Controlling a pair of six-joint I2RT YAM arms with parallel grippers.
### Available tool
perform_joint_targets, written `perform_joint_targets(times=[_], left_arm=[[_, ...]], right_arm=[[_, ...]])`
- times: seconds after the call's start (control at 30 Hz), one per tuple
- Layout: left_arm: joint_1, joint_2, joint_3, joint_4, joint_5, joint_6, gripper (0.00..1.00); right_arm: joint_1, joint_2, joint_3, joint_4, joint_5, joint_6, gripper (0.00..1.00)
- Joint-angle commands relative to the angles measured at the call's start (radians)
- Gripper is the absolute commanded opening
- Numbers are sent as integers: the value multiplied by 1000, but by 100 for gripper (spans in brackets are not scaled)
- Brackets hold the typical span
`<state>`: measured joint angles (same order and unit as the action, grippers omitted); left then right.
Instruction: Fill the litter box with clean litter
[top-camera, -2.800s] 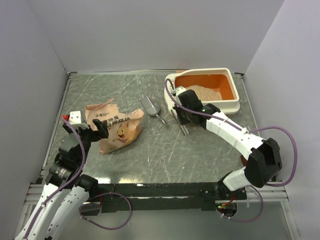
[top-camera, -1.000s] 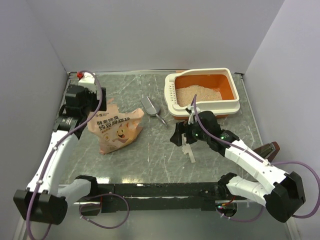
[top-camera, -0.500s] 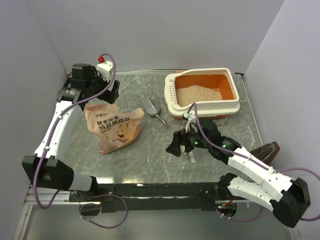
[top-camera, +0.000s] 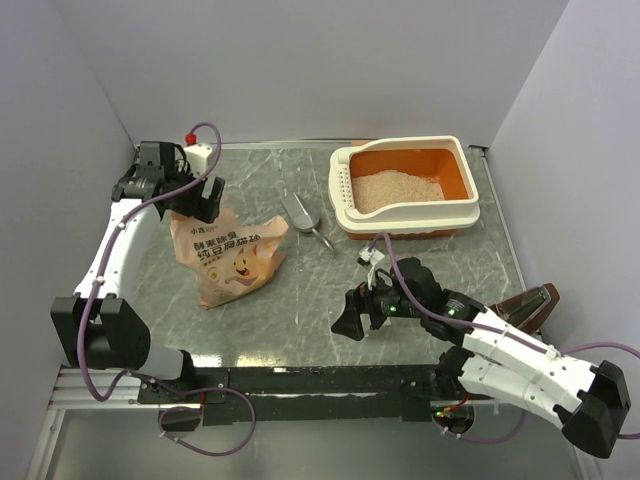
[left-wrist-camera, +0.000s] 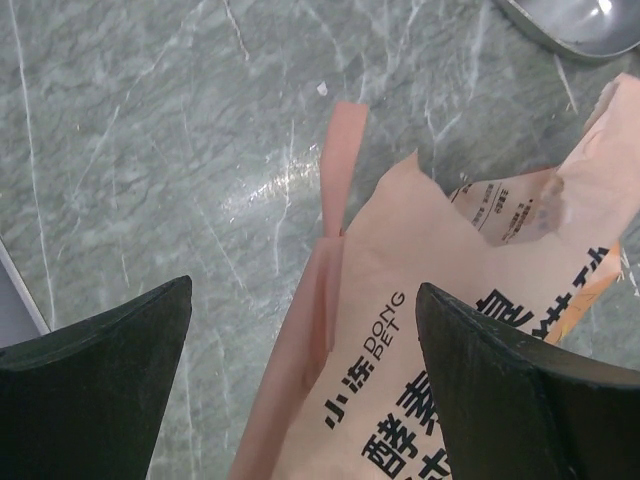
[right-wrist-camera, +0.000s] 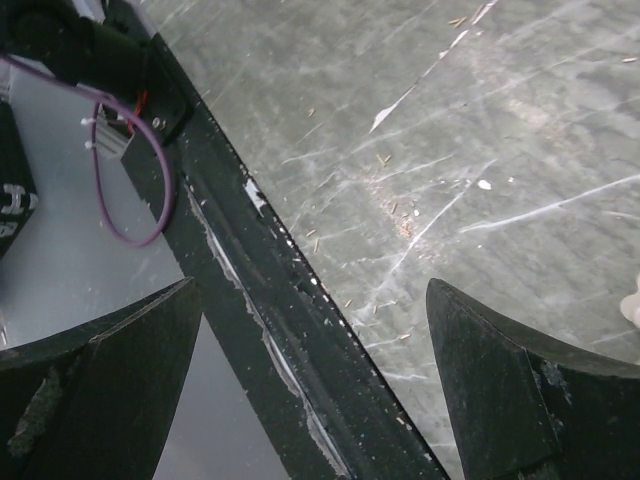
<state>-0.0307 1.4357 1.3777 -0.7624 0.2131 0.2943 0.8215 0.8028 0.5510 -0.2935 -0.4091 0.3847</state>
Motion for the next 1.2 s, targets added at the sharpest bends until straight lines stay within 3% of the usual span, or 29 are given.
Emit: perform_joint_targets(times=[0.0, 0.3, 0.4, 0.47, 0.5, 0.57, 0.6, 0.87, 1.17], left_arm=[[6, 17, 20, -50, -9, -15, 97], [28, -10, -14, -104, 78, -41, 99], [29, -41, -51, -100, 94, -43, 91], [29, -50, -71, -94, 123, -44, 72], [29, -63, -72, -92, 130, -55, 44], [29, -75, -74, -84, 149, -60, 19], [28, -92, -75, -81, 157, -63, 1], [29, -279, -141, 63, 261, -80, 1], [29, -708, -541, 532, 580, -147, 1]], right_arm=[[28, -33, -5, 24, 21, -6, 99], [51, -50, -6, 10, 23, -12, 99], [53, -50, -10, 13, 15, -7, 99], [53, -48, -10, 13, 13, -10, 100], [53, -48, -7, 8, 15, -9, 99], [53, -48, -3, 4, 16, -12, 100], [53, -48, -2, 1, 26, -12, 99], [51, -30, 16, 10, 52, -15, 100], [53, 70, 110, 39, 167, -52, 100]])
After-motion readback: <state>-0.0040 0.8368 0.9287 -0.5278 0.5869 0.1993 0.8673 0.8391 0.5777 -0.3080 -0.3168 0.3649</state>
